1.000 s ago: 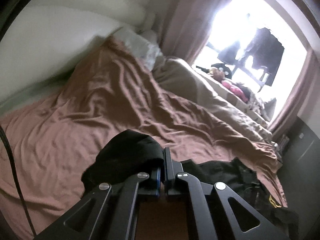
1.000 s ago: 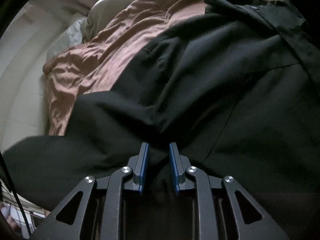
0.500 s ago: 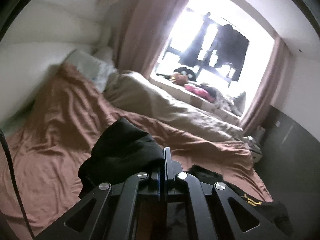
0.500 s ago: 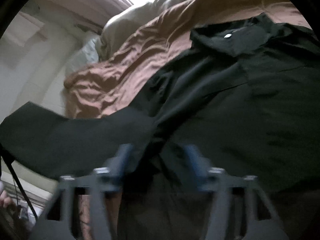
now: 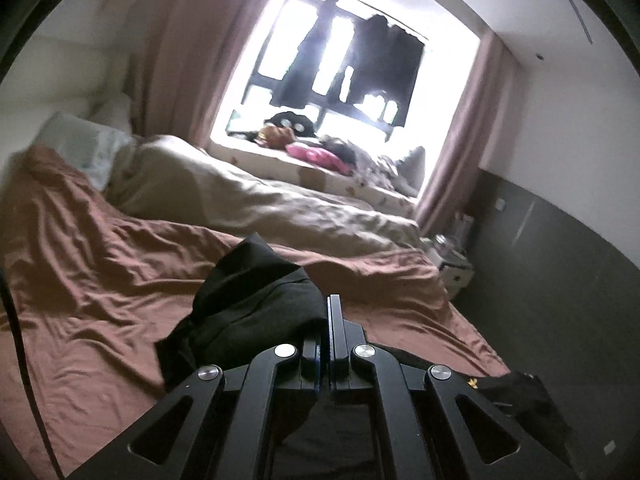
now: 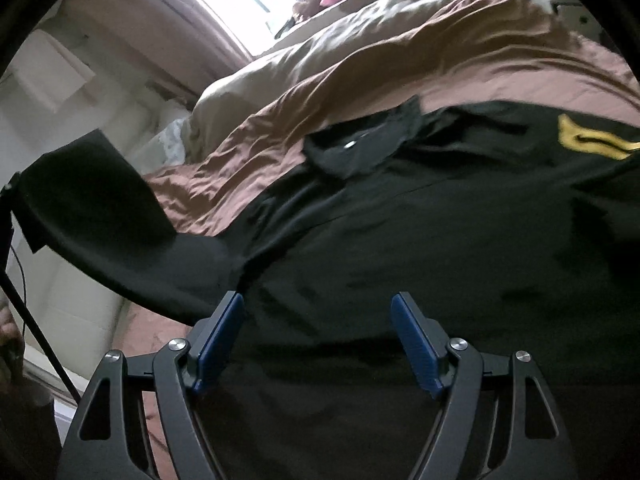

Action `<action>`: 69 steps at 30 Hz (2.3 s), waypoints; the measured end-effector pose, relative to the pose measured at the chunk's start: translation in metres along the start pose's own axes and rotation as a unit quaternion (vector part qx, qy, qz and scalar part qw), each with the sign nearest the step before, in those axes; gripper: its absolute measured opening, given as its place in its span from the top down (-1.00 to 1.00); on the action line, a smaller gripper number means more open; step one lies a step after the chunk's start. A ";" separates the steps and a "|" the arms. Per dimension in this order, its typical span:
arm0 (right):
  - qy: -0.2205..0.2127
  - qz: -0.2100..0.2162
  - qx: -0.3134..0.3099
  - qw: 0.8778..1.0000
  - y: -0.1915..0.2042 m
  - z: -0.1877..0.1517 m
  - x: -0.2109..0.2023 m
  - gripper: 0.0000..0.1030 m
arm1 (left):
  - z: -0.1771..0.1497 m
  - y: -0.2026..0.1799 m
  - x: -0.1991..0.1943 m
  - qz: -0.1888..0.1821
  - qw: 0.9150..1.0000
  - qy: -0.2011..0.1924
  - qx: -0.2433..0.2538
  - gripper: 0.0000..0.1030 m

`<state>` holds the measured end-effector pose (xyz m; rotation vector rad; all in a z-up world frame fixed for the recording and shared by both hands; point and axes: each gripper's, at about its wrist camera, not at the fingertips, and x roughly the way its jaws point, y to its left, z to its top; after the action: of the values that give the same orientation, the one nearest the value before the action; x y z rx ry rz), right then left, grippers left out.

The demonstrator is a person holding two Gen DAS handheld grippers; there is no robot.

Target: Fold large clothes

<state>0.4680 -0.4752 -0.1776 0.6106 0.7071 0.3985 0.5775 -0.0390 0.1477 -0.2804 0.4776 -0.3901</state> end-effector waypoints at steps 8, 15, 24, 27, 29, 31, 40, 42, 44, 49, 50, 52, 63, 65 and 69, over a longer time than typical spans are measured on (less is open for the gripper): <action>-0.029 -0.009 0.020 0.999 -0.040 -0.014 -0.049 -0.45 | -0.021 -0.064 0.059 -0.038 0.997 0.055 0.034 0.97; -0.039 -0.033 0.036 0.998 -0.073 -0.035 -0.084 -0.45 | -0.064 -0.114 0.126 -0.073 0.987 0.125 0.069 0.96; -0.031 -0.046 0.046 0.997 -0.079 -0.053 -0.096 -0.45 | -0.151 -0.135 0.195 -0.113 0.948 0.294 0.046 -0.47; -0.026 -0.045 0.047 0.998 -0.075 -0.054 -0.090 -0.45 | -0.162 -0.123 0.188 -0.117 0.945 0.303 0.036 -0.54; -0.022 -0.043 0.045 0.998 -0.072 -0.051 -0.082 -0.45 | -0.163 -0.113 0.179 -0.115 0.946 0.302 0.028 -0.54; -0.019 -0.044 0.040 0.998 -0.065 -0.049 -0.072 -0.45 | -0.160 -0.097 0.167 -0.105 0.949 0.296 0.023 -0.57; 0.005 -0.056 -0.030 0.998 -0.008 -0.037 -0.016 -0.45 | -0.153 -0.011 0.113 -0.018 0.964 0.264 0.022 -0.58; 0.015 -0.071 -0.058 0.996 0.011 -0.034 0.001 -0.45 | -0.156 0.015 0.102 0.009 0.965 0.261 0.014 -0.58; 0.028 -0.111 -0.103 0.988 0.032 -0.033 0.021 -0.45 | -0.159 0.033 0.093 0.023 0.966 0.259 0.007 -0.58; 0.069 -0.167 -0.147 0.972 0.053 -0.029 0.071 -0.45 | -0.170 0.076 0.068 0.057 0.965 0.255 -0.002 -0.58; 0.076 -0.180 -0.151 0.969 0.054 -0.029 0.081 -0.45 | -0.173 0.084 0.064 0.063 0.965 0.255 -0.003 -0.58; 0.087 -0.198 -0.156 0.964 0.056 -0.030 0.096 -0.45 | -0.180 0.100 0.058 0.074 0.963 0.258 -0.012 -0.58; 0.019 -0.333 -0.141 0.932 0.009 0.004 0.062 -0.45 | -0.209 0.135 0.063 0.104 0.954 0.279 -0.026 -0.58; 0.002 -0.339 -0.117 0.933 -0.011 0.011 0.038 -0.45 | -0.212 0.136 0.068 0.113 0.952 0.283 -0.016 -0.58; -0.008 -0.296 -0.063 0.953 -0.044 0.013 0.003 -0.45 | -0.218 0.138 0.076 0.112 0.951 0.286 -0.010 -0.58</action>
<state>0.4856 -0.5117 -0.1997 0.2578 0.8056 -0.1195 0.5731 0.0138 -0.1160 -0.1241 1.0749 -0.2383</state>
